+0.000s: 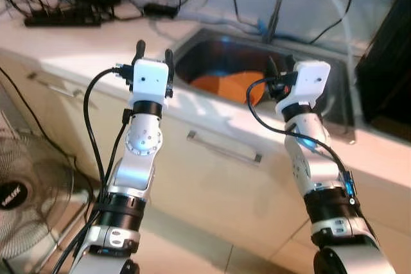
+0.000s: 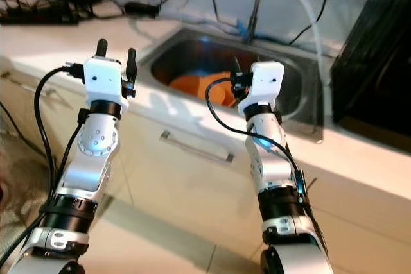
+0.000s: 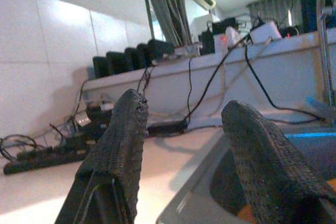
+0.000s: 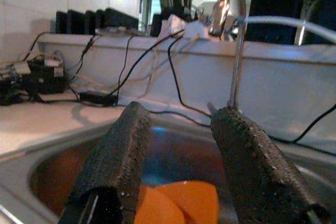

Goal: Kitchen organization

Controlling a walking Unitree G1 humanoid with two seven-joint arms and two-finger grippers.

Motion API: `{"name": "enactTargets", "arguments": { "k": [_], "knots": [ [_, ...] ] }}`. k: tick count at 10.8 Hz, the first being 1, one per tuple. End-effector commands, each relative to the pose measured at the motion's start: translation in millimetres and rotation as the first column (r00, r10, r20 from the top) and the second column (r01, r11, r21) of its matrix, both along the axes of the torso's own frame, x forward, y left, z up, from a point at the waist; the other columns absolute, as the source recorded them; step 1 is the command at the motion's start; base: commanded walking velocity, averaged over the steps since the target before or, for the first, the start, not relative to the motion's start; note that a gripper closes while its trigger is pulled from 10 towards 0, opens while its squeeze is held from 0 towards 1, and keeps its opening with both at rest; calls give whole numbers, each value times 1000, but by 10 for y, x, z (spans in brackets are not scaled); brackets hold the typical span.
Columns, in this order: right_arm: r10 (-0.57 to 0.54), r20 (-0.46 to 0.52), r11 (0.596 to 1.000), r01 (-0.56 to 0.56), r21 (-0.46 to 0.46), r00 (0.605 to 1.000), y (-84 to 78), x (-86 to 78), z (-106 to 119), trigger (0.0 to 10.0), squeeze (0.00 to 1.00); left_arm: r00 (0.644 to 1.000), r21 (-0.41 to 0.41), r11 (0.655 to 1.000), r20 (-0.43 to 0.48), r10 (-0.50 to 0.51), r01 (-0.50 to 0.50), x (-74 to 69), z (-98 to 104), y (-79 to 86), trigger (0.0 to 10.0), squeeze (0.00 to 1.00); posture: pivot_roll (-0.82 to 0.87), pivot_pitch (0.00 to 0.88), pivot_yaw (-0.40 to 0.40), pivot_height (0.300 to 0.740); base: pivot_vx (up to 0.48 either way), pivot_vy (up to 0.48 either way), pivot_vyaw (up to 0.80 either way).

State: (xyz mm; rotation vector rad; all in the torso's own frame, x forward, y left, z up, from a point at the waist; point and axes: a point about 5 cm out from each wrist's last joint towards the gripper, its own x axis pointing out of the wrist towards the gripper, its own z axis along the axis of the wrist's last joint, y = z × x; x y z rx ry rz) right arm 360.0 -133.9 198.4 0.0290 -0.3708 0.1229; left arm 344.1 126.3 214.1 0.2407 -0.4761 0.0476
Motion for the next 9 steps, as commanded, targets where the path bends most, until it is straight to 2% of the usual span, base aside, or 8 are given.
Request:
{"name": "enactTargets", "arguments": {
  "k": [1,3,5,9],
  "knots": [
    [-2,-24,1000,2,18,1000,-17,14,-26,10000,0,1000,-4,1000,10,-5,5,1,24,-14,10000,0,189,5,-59,740,-300,0,0],
    [-11,-44,1000,12,8,999,-21,21,-59,10000,0,1000,-3,1000,9,-4,4,2,24,-11,10000,0,188,4,-57,740,-304,0,-688],
    [-11,-52,1000,11,0,999,-21,20,-82,10000,0,1000,-3,1000,5,-3,3,5,20,-7,10000,0,189,3,-60,740,-277,0,0],
    [-14,-81,1000,15,15,997,-52,37,-130,10000,0,1000,-32,999,-15,-12,12,12,-10,0,10000,0,191,6,-61,740,0,0,0]
  ]
}}
